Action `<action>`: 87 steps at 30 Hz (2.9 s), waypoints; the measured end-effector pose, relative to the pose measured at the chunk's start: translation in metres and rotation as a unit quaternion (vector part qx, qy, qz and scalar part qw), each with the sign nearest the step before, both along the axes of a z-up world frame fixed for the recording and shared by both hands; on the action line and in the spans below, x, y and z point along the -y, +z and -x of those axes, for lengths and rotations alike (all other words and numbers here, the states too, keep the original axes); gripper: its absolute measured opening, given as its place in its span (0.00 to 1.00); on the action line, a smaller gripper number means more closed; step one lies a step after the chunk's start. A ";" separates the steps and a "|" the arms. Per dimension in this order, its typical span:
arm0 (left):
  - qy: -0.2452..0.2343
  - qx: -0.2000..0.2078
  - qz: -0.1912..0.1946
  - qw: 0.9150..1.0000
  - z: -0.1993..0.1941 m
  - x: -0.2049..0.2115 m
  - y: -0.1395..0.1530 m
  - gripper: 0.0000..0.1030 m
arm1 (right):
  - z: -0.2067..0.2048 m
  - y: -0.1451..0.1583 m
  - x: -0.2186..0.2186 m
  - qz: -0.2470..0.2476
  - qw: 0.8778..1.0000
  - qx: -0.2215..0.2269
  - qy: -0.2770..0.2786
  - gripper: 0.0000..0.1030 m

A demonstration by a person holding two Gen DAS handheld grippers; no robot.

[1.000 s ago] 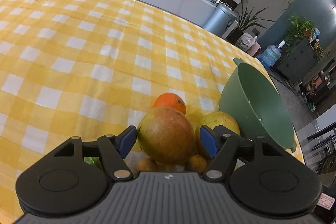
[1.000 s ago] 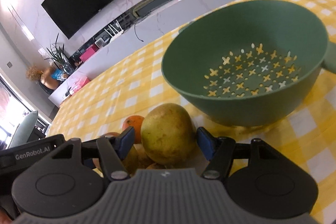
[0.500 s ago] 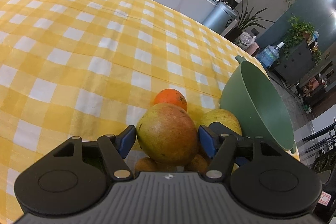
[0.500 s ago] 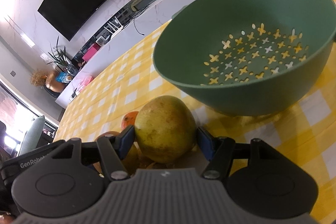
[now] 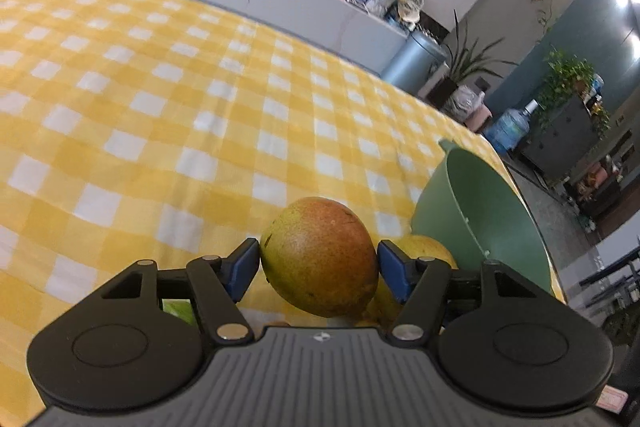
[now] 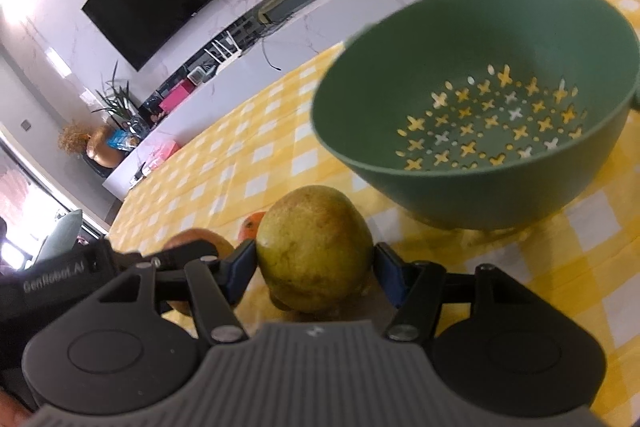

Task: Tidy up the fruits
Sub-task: 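Lift the mango and pear and carry both over the green colander, then lower both fruits into the colander and open both tools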

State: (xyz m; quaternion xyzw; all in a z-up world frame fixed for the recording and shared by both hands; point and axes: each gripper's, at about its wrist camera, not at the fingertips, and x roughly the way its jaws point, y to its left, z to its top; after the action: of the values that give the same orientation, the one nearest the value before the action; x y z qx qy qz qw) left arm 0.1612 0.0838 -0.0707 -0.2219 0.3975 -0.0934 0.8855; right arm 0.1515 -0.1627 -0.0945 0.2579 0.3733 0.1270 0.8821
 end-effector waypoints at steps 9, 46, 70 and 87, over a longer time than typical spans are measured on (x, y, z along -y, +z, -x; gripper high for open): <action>-0.007 0.047 -0.065 0.997 0.016 0.009 0.037 0.72 | 0.034 0.043 -0.015 0.057 0.993 0.090 0.045 0.59; -0.254 -0.002 -0.238 0.937 -0.070 0.197 0.047 0.72 | -0.073 0.079 0.083 0.302 0.931 -0.011 0.203 0.59; -0.294 -0.069 -0.226 0.926 -0.097 0.207 0.014 0.72 | -0.098 0.039 0.077 0.323 0.902 -0.096 0.271 0.59; -0.283 -0.063 -0.208 0.934 -0.089 0.205 0.016 0.73 | -0.093 0.047 0.084 0.343 0.894 -0.092 0.273 0.63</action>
State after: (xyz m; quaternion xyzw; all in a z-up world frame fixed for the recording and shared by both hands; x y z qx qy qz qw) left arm 0.2504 -0.1207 -0.0552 0.0839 0.5092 -0.2412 0.8219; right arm 0.2446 -0.2471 -0.0472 -0.1625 0.5292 0.2028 0.8077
